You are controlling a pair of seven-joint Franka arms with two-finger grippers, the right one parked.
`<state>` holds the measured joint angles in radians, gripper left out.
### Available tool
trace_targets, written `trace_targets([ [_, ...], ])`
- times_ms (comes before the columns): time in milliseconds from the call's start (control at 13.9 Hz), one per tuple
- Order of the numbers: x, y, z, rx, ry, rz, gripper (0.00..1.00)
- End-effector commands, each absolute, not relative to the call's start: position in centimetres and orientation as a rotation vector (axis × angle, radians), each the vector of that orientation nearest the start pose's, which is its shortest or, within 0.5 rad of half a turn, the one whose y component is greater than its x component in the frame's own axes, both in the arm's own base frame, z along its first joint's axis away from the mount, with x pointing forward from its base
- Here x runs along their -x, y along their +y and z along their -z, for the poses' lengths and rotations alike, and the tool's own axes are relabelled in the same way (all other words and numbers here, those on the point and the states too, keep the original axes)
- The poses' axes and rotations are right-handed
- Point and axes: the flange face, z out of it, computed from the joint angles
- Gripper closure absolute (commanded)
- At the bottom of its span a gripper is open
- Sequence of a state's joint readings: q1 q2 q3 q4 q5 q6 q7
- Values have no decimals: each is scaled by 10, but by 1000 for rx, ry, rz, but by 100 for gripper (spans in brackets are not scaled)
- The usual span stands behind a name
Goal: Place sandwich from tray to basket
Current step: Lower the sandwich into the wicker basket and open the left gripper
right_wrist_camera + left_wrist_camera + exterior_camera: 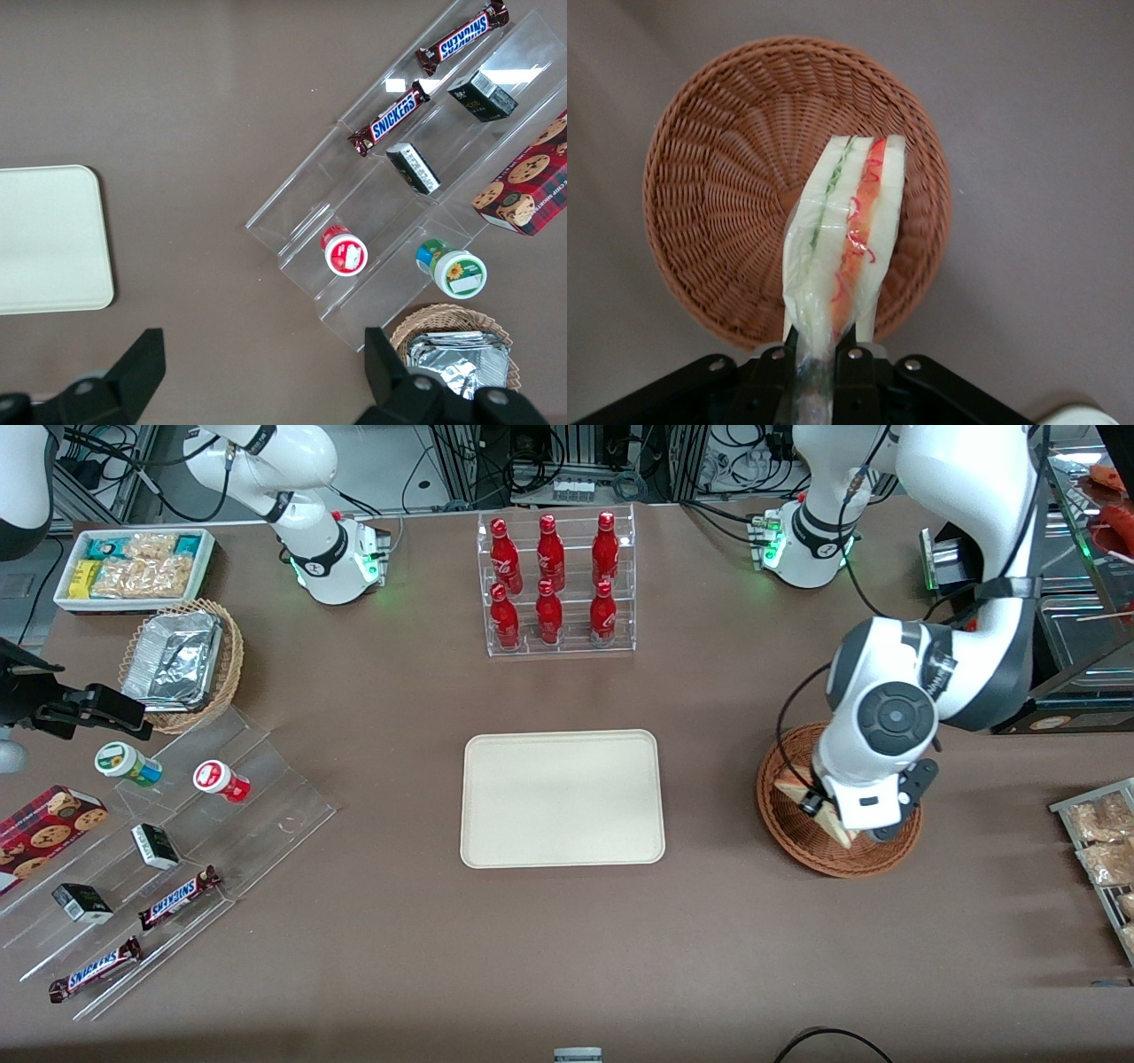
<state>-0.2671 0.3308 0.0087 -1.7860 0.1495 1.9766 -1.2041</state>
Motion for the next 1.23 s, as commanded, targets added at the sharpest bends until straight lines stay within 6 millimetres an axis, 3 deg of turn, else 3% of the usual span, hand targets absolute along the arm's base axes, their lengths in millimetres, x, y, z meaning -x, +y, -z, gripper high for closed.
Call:
trace_targets([
  [0, -586, -116, -345, 2705, -1208, 27, 100],
  [216, -569, -95, -319, 2753, -1138, 53, 100],
  [577, -557, -79, -273, 2756, -1139, 14, 100],
  [649, -555, -79, -268, 2749, -1136, -3, 87],
  [722, -556, -78, -269, 2747, -1136, -5, 15],
  [794, -558, -78, -274, 2746, -1140, 0, 0],
  [938, -568, -80, -295, 2729, -1143, -12, 0],
  [1155, -588, -97, -356, 2702, -1141, -50, 0],
])
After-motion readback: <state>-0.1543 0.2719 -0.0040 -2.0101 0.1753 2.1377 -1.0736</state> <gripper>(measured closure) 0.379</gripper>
